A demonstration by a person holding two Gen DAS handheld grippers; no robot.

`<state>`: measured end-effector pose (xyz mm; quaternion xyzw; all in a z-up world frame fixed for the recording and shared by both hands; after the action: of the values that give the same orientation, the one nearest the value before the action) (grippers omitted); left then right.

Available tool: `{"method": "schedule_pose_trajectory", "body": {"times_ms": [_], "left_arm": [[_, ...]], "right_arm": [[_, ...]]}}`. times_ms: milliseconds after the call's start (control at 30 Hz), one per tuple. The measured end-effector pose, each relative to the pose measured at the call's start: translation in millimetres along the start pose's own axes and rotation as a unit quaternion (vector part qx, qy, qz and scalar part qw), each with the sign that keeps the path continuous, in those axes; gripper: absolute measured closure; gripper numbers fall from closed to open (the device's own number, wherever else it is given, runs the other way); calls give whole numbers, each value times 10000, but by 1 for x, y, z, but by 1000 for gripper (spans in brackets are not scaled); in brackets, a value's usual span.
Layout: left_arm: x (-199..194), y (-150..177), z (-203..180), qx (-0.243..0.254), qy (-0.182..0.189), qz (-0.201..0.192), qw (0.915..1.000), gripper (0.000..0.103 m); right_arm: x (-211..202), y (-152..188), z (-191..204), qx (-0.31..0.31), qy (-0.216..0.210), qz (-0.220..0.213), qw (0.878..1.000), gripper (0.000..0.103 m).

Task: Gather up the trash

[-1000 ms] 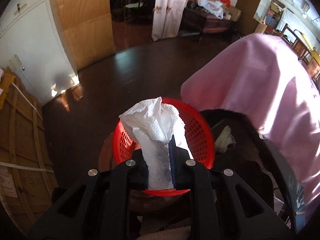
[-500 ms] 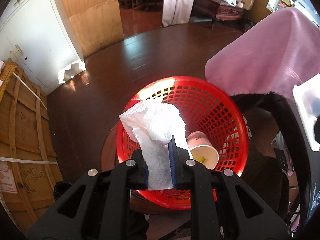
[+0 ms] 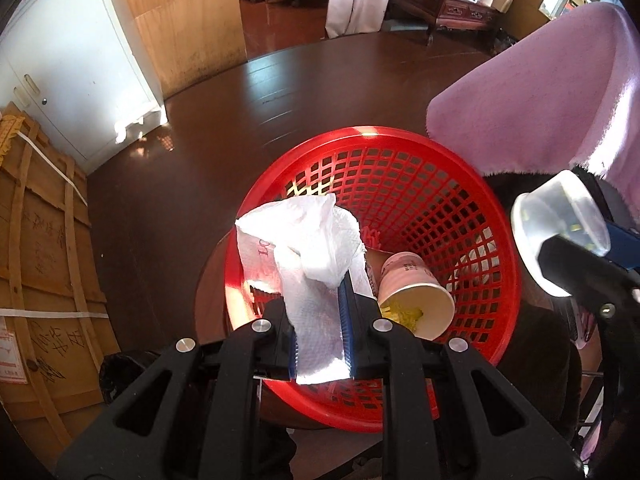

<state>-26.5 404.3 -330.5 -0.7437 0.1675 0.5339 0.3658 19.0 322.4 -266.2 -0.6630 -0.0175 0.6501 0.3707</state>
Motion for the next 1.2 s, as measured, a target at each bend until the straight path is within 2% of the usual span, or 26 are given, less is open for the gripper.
{"method": "schedule_pose_trajectory", "body": {"times_ms": [100,133,167,233,267,433,800,967,1200], "left_arm": [[2,0,-1,9,-1,13,10000,82],[2,0,0,-2,-9,17,10000,76],[3,0,1,-21,-17,24,10000,65],[2,-1,2,-74,-2,14,10000,49],[1,-1,2,-88,-9,-16,10000,46],[-2,-2,1,-43,-40,-76,10000,43],[-25,-8,-3,-77,-196,-139,9997,43],[-48,-11,-5,-134,-204,-186,9995,43],[-93,-6,-11,-173,-433,-438,9980,43]], "right_arm": [[9,3,2,-33,-56,117,9999,52],[11,3,2,-35,-76,146,9999,50],[14,4,3,-32,-105,191,9998,48],[18,4,2,-11,-113,218,9997,43],[19,5,1,-14,-88,214,9997,43],[18,6,2,3,-77,190,9998,42],[-4,5,-3,-74,70,-25,9999,42],[-19,9,-5,-34,-12,-26,10000,42],[-52,17,-4,-54,-140,-231,9996,35]]}}
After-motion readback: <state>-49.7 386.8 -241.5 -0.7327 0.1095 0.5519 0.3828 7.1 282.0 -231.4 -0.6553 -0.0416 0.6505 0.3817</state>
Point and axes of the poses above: each gripper's, at about its wrist camera, not at the fingertips, and x roughly the way its jaws point, z to its left, y to its underside, the point moved 10 cm from there along x, roughly the way its jaws point, and after that the axes turned 7 degrees about y, right-handed, at the moved point
